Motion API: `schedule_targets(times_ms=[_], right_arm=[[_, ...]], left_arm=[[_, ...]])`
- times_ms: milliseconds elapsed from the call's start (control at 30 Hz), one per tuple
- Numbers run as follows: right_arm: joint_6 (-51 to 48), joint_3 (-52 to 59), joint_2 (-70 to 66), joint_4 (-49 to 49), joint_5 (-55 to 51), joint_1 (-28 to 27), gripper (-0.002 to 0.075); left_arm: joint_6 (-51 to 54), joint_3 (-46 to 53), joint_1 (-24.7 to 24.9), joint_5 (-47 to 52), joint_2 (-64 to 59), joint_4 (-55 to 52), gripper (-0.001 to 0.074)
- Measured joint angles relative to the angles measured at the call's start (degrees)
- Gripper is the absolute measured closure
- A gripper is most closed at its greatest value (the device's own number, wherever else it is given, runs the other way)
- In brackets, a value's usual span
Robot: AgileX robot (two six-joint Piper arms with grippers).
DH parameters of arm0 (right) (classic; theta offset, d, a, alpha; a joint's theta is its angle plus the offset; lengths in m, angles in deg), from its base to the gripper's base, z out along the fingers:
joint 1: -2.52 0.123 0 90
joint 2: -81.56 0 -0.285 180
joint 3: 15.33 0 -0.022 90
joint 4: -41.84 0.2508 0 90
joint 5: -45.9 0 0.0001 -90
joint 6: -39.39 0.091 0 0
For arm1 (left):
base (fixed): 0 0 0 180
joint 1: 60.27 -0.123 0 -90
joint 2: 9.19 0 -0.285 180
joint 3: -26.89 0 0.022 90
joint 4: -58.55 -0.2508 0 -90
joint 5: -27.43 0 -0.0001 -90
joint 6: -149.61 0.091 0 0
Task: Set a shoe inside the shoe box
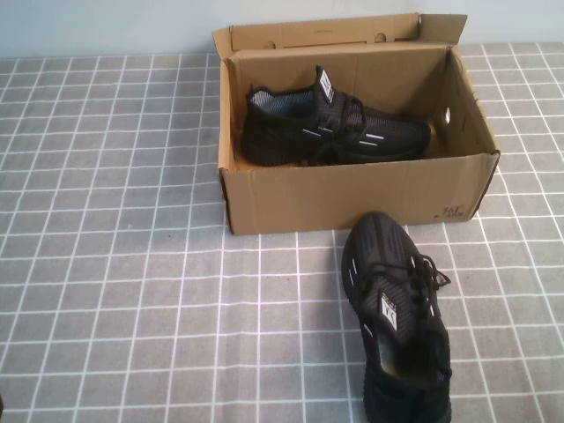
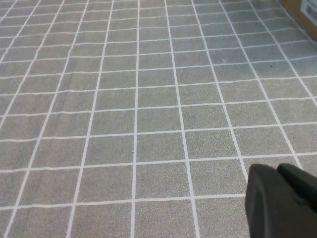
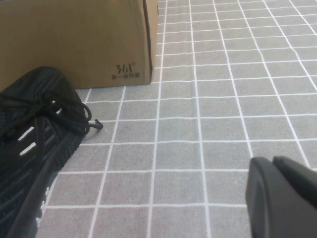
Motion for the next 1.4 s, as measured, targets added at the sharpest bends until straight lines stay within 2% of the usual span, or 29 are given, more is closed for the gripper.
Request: schedule_targets(times_ms=[1167,1267,1400], right_arm=[[0.0,0.0,0.0,0.34,0.0,0.0,0.0742],[0.0,0.0,0.0,5.21,1.63,0.0,0.0742],[0.0,0.0,0.0,22.21,7.58,0.0,0.0742]], left_arm=[[0.0,0.0,0.0,0.0,0.0,0.0,0.0736],[0.0,0.0,0.0,0.0,0.0,0.0,0.0736],[0.0,0.0,0.0,0.0,0.0,0.0,0.0736]])
